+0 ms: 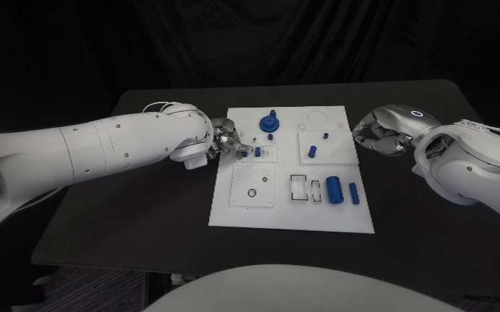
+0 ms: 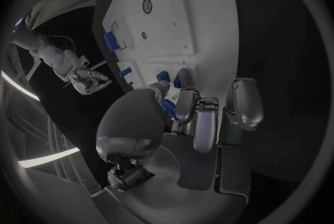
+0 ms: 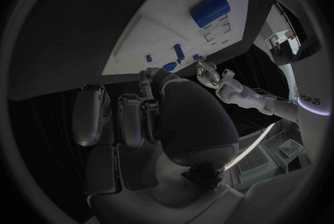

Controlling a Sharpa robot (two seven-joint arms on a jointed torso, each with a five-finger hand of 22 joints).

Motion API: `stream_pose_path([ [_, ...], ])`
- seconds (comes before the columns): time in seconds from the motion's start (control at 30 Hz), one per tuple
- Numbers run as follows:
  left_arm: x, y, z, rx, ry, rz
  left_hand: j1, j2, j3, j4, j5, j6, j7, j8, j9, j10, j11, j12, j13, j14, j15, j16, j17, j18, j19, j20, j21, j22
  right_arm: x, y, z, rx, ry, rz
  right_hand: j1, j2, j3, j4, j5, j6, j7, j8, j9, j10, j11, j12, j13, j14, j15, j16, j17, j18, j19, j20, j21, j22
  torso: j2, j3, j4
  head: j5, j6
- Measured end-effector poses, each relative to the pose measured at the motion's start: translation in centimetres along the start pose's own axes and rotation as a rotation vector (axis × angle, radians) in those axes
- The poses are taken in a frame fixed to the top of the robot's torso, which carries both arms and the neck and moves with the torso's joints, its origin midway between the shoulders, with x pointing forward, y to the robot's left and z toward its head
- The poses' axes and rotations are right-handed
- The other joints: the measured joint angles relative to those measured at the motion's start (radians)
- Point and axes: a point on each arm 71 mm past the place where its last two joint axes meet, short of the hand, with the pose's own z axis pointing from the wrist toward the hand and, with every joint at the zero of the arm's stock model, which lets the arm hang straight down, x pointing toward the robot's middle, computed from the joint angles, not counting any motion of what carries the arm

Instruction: Assemble the parts on the task board

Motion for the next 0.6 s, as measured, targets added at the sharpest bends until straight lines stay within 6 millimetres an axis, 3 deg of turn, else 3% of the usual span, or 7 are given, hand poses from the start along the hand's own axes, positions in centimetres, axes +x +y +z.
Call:
stream_pose_path([
  [0.2, 0.0, -0.02, 0.03, -0.001, 0.0, -0.001, -0.015, 0.006, -0.024, 0.005, -0.005, 0.003, 0.003, -0.001, -0.003, 0.0, 0.0, 0.0, 0.0, 0.0, 0.0, 0.0, 0.0, 0.0, 0.002, 0.002, 0.0, 0.0, 0.0, -0.02, -0.02, 0.001, 0.001, 0.0, 0.0, 0.0, 0.0, 0.0, 0.0, 0.0, 0.0, 0.0, 0.0, 0.0, 0.0, 0.0, 0.0, 0.0, 0.0, 0.0, 0.0, 0.0, 0.0, 0.0, 0.0, 0.0, 0.0, 0.0, 0.0001, 0.0, 0.0],
  [0.27, 0.0, -0.02, 0.03, -0.001, -0.001, -0.002, -0.028, 0.018, -0.038, 0.006, -0.011, 0.003, 0.003, -0.001, 0.0, 0.004, 0.004, 0.006, 0.0, 0.0, 0.0, 0.0, 0.0, 0.0, 0.004, 0.004, 0.0, 0.0, 0.0, -0.01, -0.02, 0.0, 0.001, 0.0, 0.0, 0.0, 0.0, 0.0, 0.0, 0.0, 0.0, 0.0, 0.0, 0.0, 0.0, 0.0, 0.0, 0.0, 0.0, 0.0, 0.0, 0.0, 0.0, 0.0, 0.0, 0.0, 0.0, -0.0001, 0.0003, 0.001, 0.0],
  [0.4, 0.05, 0.01, 0.04, 0.003, -0.009, -0.007, -0.073, 0.032, -0.075, 0.007, -0.022, 0.007, 0.002, -0.001, 0.013, 0.011, 0.003, 0.021, 0.0, 0.0, 0.0, 0.0, 0.0, 0.0, 0.005, 0.005, 0.011, 0.0, 0.0, -0.04, -0.04, 0.001, 0.001, 0.0, 0.0, 0.0, 0.0, 0.0, 0.0, 0.0, 0.0, 0.0, 0.0, 0.0, 0.0, 0.0, 0.0, 0.0, 0.0, 0.0, 0.0, 0.0, 0.0, 0.0, 0.0, 0.0, 0.0, -0.0002, 0.0003, 0.003, 0.0],
  [0.47, 0.14, 0.11, 0.01, 0.01, -0.021, -0.008, -0.109, 0.035, -0.114, 0.008, -0.026, 0.01, -0.001, 0.017, 0.025, 0.028, 0.002, 0.035, 0.0, 0.0, 0.0, 0.0, 0.0, 0.0, 0.015, 0.007, 0.025, 0.0, 0.0, -0.09, -0.07, 0.002, 0.001, 0.0, 0.0, 0.0, 0.0, 0.0, 0.0, 0.0, 0.0, 0.0, 0.0, 0.0, 0.0, 0.0, 0.0, 0.0, 0.0, 0.0, 0.0, 0.0, 0.0, 0.0, 0.0, 0.0, 0.0, -0.0002, 0.0002, 0.004, 0.0],
  [0.53, 0.2, 0.24, -0.08, 0.023, -0.047, -0.001, -0.151, 0.032, -0.165, 0.008, -0.06, 0.009, -0.001, 0.034, 0.039, 0.038, 0.002, 0.048, 0.0, 0.0, 0.0, 0.0, 0.0, 0.0, 0.02, 0.002, 0.038, 0.0, -0.01, -0.19, -0.13, 0.004, 0.001, 0.0, 0.0, 0.0, 0.0, 0.0, 0.0, 0.0, 0.0, 0.0, 0.0, 0.0, 0.0, 0.0, 0.0, 0.0, 0.0, 0.0, 0.0, 0.0, 0.0, 0.0, 0.0, 0.0, 0.0, -0.0002, 0.0002, 0.005, 0.0],
  [0.6, 0.23, 0.42, -0.18, 0.038, -0.078, 0.011, -0.165, 0.02, -0.194, 0.007, -0.071, -0.003, 0.001, 0.045, 0.049, 0.049, 0.002, 0.058, 0.0, 0.0, 0.0, 0.0, 0.0, 0.0, 0.024, 0.005, 0.045, 0.0, -0.02, -0.32, -0.2, 0.007, 0.001, 0.0, 0.0, 0.0, 0.0, 0.0, 0.0, 0.0, 0.0, 0.0, 0.0, 0.0, 0.0, 0.0, 0.0, 0.0, 0.0, 0.0, 0.0, 0.0, 0.0, 0.0, 0.0, 0.0, 0.0, -0.0002, 0.0002, 0.005, 0.0],
])
